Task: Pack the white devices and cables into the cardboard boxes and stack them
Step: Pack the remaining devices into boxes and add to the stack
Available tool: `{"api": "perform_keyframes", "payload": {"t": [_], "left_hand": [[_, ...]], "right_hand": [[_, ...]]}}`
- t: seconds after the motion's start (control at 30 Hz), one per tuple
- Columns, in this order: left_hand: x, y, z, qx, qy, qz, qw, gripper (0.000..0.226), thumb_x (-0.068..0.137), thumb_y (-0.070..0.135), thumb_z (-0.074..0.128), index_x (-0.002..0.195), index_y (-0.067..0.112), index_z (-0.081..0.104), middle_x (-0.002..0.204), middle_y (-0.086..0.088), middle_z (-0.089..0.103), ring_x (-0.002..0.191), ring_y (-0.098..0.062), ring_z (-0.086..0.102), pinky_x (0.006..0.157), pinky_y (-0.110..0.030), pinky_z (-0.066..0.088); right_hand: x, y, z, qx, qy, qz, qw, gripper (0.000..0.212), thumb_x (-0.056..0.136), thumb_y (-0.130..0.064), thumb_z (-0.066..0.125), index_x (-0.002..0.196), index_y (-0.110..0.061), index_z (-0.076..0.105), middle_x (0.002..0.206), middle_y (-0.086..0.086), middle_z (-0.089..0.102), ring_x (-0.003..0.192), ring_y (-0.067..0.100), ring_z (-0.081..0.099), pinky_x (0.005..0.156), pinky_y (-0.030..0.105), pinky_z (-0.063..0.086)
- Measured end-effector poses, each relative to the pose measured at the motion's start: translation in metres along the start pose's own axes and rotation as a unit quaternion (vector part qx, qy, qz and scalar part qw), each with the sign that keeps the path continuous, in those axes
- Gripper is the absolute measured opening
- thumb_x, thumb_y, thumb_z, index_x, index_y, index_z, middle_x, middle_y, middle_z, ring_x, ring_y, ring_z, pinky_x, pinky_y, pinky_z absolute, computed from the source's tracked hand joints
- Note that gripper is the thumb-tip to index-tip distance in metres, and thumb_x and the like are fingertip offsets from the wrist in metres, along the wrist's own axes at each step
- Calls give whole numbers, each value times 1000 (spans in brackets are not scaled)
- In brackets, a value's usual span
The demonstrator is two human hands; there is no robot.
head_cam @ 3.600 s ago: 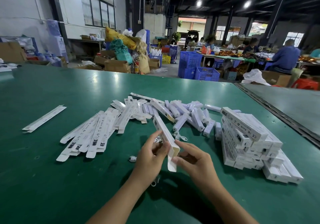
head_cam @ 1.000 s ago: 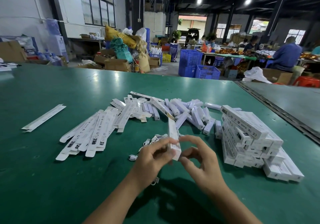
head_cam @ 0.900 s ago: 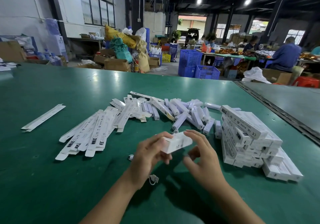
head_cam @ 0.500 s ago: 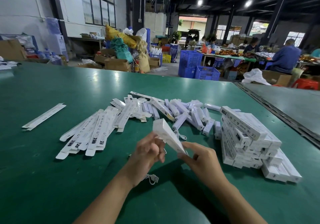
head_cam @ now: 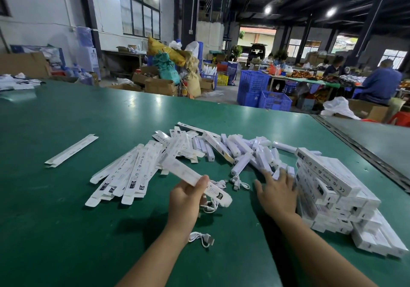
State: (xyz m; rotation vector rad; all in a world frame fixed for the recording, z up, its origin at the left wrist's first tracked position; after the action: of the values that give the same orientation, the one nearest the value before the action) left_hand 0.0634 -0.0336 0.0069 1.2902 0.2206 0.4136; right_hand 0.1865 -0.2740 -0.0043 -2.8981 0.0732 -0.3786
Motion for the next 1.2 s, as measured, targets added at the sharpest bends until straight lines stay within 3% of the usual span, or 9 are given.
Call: {"api": "perform_keyframes", "payload": {"t": [0.1, 0.27, 0.4, 0.5, 0.6, 0.73, 0.87, 0.97, 1.2], "left_hand": [[5, -4, -3, -63, 19, -25, 998, 14, 93, 17, 66, 92, 4, 70, 90, -13, 77, 84, -26, 75, 67, -32, 60], [5, -4, -5, -131, 39, -52, 989, 15, 98, 16, 60, 98, 1, 64, 93, -12, 78, 83, -25, 76, 62, -25, 59], [8, -3, -13, -164, 68, -63, 982, 14, 97, 20, 60, 97, 7, 65, 91, -11, 78, 82, -25, 76, 63, -27, 61], [10, -3, -16, -206, 77, -71, 973, 12, 98, 20, 60, 98, 8, 63, 85, -10, 77, 78, -25, 76, 64, -30, 62], [11, -3, -18, -229, 80, -77, 967, 13, 97, 21, 60, 100, 8, 62, 85, -11, 77, 77, -24, 76, 65, -33, 63], [11, -4, -20, -253, 82, -82, 960, 14, 98, 21, 59, 103, 8, 63, 91, -15, 76, 78, -24, 76, 68, -35, 64], [10, -4, -16, -268, 71, -91, 956, 17, 98, 22, 59, 102, 6, 63, 91, -16, 76, 77, -24, 76, 67, -35, 64], [9, -5, -14, -265, 67, -94, 957, 18, 98, 23, 58, 100, 5, 62, 87, -14, 77, 75, -23, 76, 67, -35, 64], [6, -5, -9, -281, 55, -101, 953, 20, 97, 23, 59, 102, 4, 61, 87, -17, 76, 74, -24, 76, 68, -37, 64]], "right_hand": [[14, -2, 10, -56, -21, 0, 998, 49, 98, -54, 32, 142, -35, 38, 149, 11, 37, 140, 34, 18, 109, 57, 20], [15, -10, 0, -69, 61, -15, 996, 37, 98, -46, 40, 124, -28, 59, 132, 4, 56, 129, 29, 37, 104, 50, 26], [-7, -20, -26, 112, 185, -63, 974, 23, 95, -31, 58, 104, -11, 62, 110, 16, 60, 98, 33, 55, 82, 38, 45], [-22, -21, -43, 278, 187, -16, 942, 12, 95, -24, 61, 89, -14, 56, 100, 6, 56, 80, 18, 56, 66, 23, 39], [-39, -17, -43, 475, 144, 93, 863, 20, 93, -26, 64, 80, -18, 52, 85, 4, 63, 74, 15, 64, 67, 25, 50], [-74, -19, -35, 726, 88, 172, 660, 21, 93, -16, 64, 84, -12, 47, 82, 9, 57, 65, 11, 67, 70, 25, 57], [-95, -25, -33, 782, 76, 185, 591, 22, 92, -10, 65, 87, -12, 43, 95, 16, 54, 73, 18, 68, 71, 24, 59], [-104, -32, -30, 786, 67, 180, 587, 22, 89, -7, 68, 91, -9, 45, 101, 19, 54, 75, 17, 70, 69, 24, 59], [-109, -36, -27, 736, 75, 146, 657, 27, 85, -14, 74, 97, -13, 50, 104, 9, 55, 73, 19, 74, 82, 34, 59]]}}
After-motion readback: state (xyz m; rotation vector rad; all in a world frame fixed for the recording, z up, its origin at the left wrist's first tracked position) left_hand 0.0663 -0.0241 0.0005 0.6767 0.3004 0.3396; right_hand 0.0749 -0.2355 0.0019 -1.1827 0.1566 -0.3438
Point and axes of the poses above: each hand's wrist, its own x-axis towards the middle knuckle, its own z-axis out of the palm, y = z × x, the point moved 6 cm from there along x, towards the middle knuckle
